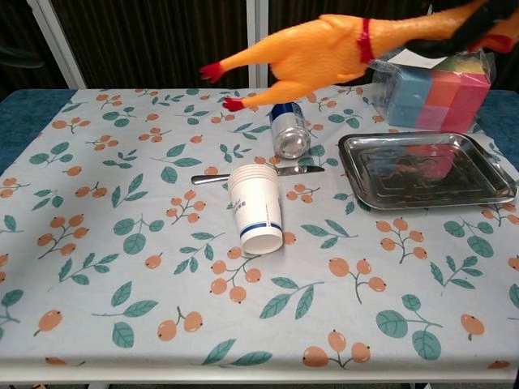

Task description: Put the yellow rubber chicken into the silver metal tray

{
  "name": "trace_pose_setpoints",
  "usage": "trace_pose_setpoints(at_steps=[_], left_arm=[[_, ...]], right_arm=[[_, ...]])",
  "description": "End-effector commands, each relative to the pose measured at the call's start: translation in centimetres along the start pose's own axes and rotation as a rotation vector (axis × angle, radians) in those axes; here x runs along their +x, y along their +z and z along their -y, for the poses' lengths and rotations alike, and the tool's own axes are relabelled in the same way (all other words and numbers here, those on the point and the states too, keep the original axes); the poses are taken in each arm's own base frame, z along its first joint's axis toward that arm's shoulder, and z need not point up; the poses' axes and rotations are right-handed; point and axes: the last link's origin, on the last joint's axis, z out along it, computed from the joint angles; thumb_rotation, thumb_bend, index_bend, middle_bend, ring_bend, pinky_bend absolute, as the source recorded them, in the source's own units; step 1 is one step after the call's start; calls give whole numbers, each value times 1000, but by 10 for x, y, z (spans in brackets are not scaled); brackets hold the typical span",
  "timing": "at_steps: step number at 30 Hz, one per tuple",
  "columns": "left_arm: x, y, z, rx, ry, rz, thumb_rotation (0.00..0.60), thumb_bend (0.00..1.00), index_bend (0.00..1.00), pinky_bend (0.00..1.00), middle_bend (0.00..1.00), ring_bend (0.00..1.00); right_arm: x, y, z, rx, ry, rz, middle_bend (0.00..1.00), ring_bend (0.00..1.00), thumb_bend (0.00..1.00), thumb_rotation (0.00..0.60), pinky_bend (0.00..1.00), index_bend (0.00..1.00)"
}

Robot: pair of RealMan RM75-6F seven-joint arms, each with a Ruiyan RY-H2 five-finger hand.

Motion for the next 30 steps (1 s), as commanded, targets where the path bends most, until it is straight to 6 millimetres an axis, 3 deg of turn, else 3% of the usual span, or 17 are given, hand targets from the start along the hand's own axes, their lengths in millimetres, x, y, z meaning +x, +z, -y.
trace_pose_setpoints(at_steps=[1, 4, 9, 14, 19, 20, 23, 27, 30], left_arm=[[5, -9, 11, 24, -3, -26, 600, 189, 163, 195, 110, 51], [7, -15, 19, 51, -22, -40, 600, 186, 163, 195, 110, 51], [4, -20, 31, 107, -35, -18, 600, 183, 163, 195, 110, 51], [3, -19, 41, 173, -78, 21, 600, 182, 163, 195, 110, 51], [1, -18, 46, 203, -81, 39, 600, 177, 163, 195, 110, 51], [1, -18, 47, 206, -80, 44, 600, 176, 163, 195, 110, 51], [1, -19, 49, 214, -74, 48, 600, 173, 163, 195, 110, 51], [1, -21, 51, 220, -71, 45, 600, 172, 163, 195, 110, 51], [1, -22, 52, 222, -67, 40, 600, 171, 163, 195, 110, 51]], right_arm=[[-21, -56, -69, -118, 51, 45, 751, 764, 842, 600, 1000, 852], [-44, -72, -95, -166, 118, 80, 751, 756, 833, 600, 982, 852], [-81, -84, -121, -213, 225, 123, 750, 744, 797, 600, 963, 849], [-107, -81, -133, -223, 312, 103, 750, 742, 792, 600, 954, 844], [-127, -70, -141, -232, 332, 109, 739, 690, 693, 600, 889, 797], [-130, -68, -143, -237, 322, 114, 721, 669, 655, 600, 867, 767], [-138, -64, -148, -262, 317, 138, 586, 544, 405, 600, 733, 578], [-141, -60, -156, -298, 294, 170, 299, 235, 59, 600, 430, 110], [-139, -60, -161, -326, 298, 181, 127, 52, 0, 600, 252, 0]])
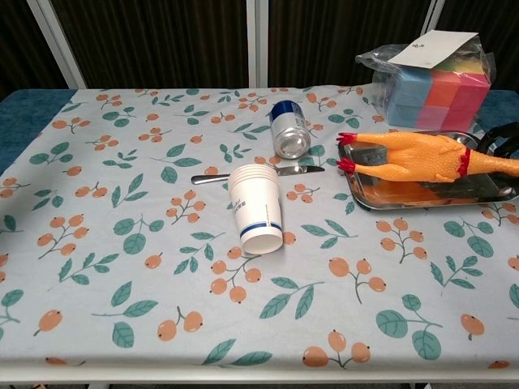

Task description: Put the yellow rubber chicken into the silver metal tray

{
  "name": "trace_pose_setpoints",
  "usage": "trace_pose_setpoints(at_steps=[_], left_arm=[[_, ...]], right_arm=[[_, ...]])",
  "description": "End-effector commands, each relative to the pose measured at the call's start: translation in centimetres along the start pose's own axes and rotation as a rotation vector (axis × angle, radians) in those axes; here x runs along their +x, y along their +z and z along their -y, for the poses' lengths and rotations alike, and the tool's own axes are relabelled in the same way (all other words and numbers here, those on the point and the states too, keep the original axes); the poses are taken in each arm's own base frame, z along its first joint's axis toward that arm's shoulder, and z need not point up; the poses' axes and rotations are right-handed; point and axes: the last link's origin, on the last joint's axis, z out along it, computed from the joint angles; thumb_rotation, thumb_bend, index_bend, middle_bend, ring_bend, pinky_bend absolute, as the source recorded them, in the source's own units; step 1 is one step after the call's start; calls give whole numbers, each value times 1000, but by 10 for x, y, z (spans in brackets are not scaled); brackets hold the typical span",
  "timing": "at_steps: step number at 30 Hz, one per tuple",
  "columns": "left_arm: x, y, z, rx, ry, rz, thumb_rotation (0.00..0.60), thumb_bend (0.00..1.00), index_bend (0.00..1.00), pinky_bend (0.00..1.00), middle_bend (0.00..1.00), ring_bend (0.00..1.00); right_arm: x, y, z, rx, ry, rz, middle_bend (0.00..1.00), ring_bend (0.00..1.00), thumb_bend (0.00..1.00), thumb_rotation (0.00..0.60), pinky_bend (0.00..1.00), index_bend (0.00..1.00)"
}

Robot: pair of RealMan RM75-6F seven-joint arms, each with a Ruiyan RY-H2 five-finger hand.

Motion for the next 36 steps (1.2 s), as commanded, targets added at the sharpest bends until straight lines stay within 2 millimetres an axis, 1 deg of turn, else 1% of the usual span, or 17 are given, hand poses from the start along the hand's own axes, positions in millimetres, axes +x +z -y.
trace_pose_setpoints(at_steps=[1, 2, 4, 9, 12, 13, 15, 17, 19, 20, 21, 23, 24, 25, 28, 31, 36], left_arm=[[0, -1, 1, 0, 6, -3, 600, 171, 163, 195, 110, 51], [1, -1, 1, 0, 9, -3, 600, 171, 163, 195, 110, 51], [1, -2, 2, 1, 16, -5, 600, 170, 163, 195, 110, 51], [3, -3, 4, 4, 27, -10, 600, 171, 163, 195, 110, 51], [7, -5, 6, 5, 29, -31, 600, 171, 163, 195, 110, 51], [9, -8, 8, 7, 41, -42, 600, 171, 163, 195, 110, 51], [13, -12, 12, 12, 78, -60, 600, 170, 163, 195, 110, 51], [17, -19, 17, 23, 144, -87, 600, 171, 164, 195, 110, 51], [19, -27, 23, 30, 226, -111, 600, 171, 179, 195, 111, 52], [19, -30, 25, 22, 263, -125, 600, 171, 188, 195, 112, 52], [19, -33, 28, 15, 301, -141, 600, 171, 199, 194, 112, 52], [18, -43, 38, 23, 375, -193, 600, 172, 209, 195, 114, 52], [17, -47, 42, 27, 398, -216, 600, 173, 210, 194, 117, 52], [15, -53, 46, 35, 420, -244, 600, 173, 212, 194, 120, 52], [10, -72, 55, 49, 466, -296, 600, 173, 213, 194, 123, 52], [3, -94, 63, 76, 524, -320, 600, 173, 213, 193, 123, 52], [-14, -129, 64, 117, 531, -293, 600, 174, 213, 188, 123, 51]], right_arm=[[4, 2, -2, -26, 7, 6, 96, 26, 0, 600, 216, 0], [7, 2, -3, -32, 5, 6, 57, 4, 0, 600, 173, 0], [13, 0, -5, -43, -4, 3, 10, 0, 0, 600, 120, 0], [29, -8, -9, -67, -29, -8, 0, 0, 0, 600, 82, 0], [44, -18, -10, -64, -66, -33, 0, 0, 0, 600, 81, 0], [53, -24, -9, -60, -84, -54, 1, 0, 0, 600, 81, 0], [66, -36, -6, -48, -109, -107, 52, 8, 15, 600, 131, 0], [81, -55, -1, -38, -141, -170, 125, 49, 71, 600, 195, 13], [92, -77, 5, -50, -169, -227, 291, 204, 232, 600, 339, 100], [94, -87, 8, -58, -172, -241, 346, 259, 285, 600, 392, 159], [96, -96, 11, -66, -172, -256, 375, 287, 319, 600, 427, 218], [97, -118, 16, -76, -176, -293, 362, 284, 345, 600, 439, 292], [95, -126, 18, -80, -177, -307, 343, 275, 352, 600, 440, 297], [92, -137, 20, -84, -172, -321, 330, 264, 352, 600, 436, 282], [80, -163, 23, -96, -154, -340, 281, 220, 353, 600, 395, 187], [70, -185, 25, -112, -143, -356, 224, 168, 353, 600, 327, 91], [58, -211, 32, -106, -111, -397, 217, 162, 354, 600, 304, 54]])
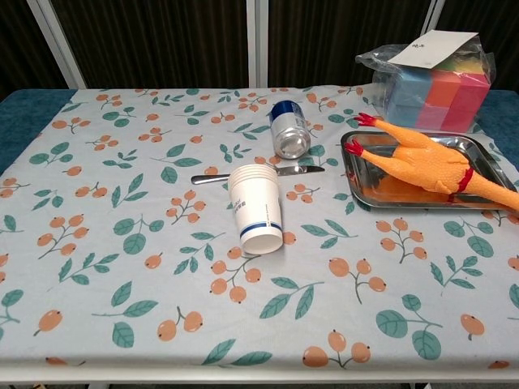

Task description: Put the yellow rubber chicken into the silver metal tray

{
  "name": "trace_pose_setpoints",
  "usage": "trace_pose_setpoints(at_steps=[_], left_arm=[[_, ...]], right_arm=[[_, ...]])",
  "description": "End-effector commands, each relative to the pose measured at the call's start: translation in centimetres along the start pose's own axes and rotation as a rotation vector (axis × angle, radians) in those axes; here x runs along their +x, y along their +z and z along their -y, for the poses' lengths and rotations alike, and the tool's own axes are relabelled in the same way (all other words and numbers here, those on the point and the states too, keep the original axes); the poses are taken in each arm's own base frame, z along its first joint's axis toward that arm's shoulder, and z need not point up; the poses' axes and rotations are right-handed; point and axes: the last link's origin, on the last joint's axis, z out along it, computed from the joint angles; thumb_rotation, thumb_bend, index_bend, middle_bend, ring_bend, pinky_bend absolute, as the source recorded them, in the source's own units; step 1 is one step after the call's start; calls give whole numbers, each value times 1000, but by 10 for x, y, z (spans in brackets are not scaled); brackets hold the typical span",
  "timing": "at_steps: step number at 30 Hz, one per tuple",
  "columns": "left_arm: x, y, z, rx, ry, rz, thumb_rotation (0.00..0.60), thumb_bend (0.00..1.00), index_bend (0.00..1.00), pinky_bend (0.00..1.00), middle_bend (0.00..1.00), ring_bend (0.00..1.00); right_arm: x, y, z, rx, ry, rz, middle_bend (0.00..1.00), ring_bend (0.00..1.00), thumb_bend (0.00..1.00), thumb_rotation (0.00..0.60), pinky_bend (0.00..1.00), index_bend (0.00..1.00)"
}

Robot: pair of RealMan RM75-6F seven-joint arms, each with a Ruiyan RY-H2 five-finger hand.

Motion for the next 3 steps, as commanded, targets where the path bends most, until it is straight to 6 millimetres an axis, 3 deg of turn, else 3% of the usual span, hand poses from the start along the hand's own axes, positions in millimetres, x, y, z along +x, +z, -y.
trace_pose_setpoints(at_steps=[1, 3], left_arm=[[-6, -29, -7, -4, -8, 34, 600, 174, 213, 188, 123, 52], [-6, -37, -8, 4, -17, 44, 600, 174, 213, 188, 123, 52]], right_arm=[[-1, -20, 3, -1, 3, -18, 217, 162, 354, 600, 304, 53], [-2, -23, 4, -3, -9, -24, 216, 156, 354, 600, 299, 53]])
